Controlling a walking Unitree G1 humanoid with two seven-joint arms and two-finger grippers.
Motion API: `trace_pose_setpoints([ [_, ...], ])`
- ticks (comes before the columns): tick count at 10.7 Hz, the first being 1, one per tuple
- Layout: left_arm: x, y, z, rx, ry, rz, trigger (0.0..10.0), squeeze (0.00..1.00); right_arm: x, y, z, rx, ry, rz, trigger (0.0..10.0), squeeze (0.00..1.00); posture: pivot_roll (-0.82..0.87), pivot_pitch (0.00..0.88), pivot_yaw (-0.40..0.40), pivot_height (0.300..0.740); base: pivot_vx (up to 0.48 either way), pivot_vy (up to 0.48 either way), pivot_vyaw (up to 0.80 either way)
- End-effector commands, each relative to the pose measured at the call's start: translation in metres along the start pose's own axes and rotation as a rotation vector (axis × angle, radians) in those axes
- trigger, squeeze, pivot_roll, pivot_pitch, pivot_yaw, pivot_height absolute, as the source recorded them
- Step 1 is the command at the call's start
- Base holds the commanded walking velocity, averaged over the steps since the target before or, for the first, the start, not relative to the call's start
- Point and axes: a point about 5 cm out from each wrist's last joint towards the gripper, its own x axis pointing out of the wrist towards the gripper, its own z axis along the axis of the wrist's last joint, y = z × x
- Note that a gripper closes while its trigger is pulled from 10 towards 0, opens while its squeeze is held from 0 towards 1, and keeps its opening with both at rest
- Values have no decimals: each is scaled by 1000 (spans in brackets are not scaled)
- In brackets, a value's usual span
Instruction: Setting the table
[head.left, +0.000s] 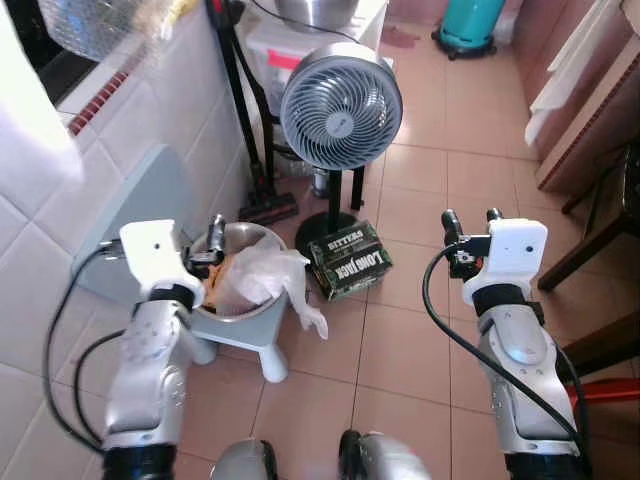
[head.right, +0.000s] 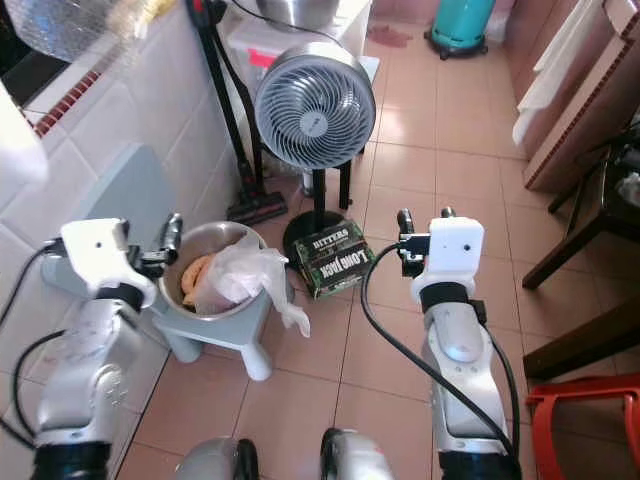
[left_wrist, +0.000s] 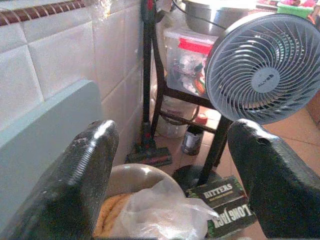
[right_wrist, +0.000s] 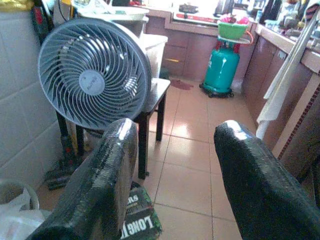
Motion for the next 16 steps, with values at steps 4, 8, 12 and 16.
trace_pose_setpoints([
  [4, 7, -4, -8, -31, 22, -39, 10000, 0, 9, 2, -4, -12, -10, 30, 10000, 0, -28, 0, 16, 740, 0, 0, 0],
  [8, -17, 3, -20, 17, 48, -71, 10000, 0, -15, -10, -14, -19, 15, 26, 10000, 0, -39, 0, 31, 740, 0, 0, 0],
  [12, -38, 18, -32, 45, 108, -12, 10000, 0, -34, -15, -27, -34, 81, 19, 10000, 0, -35, 35, 30, 740, 0, 0, 0],
  [16, -36, 14, -26, 47, 99, -24, 10000, 0, -32, -13, -23, -36, 84, 47, 10000, 0, -34, 90, 19, 740, 0, 322, -495],
])
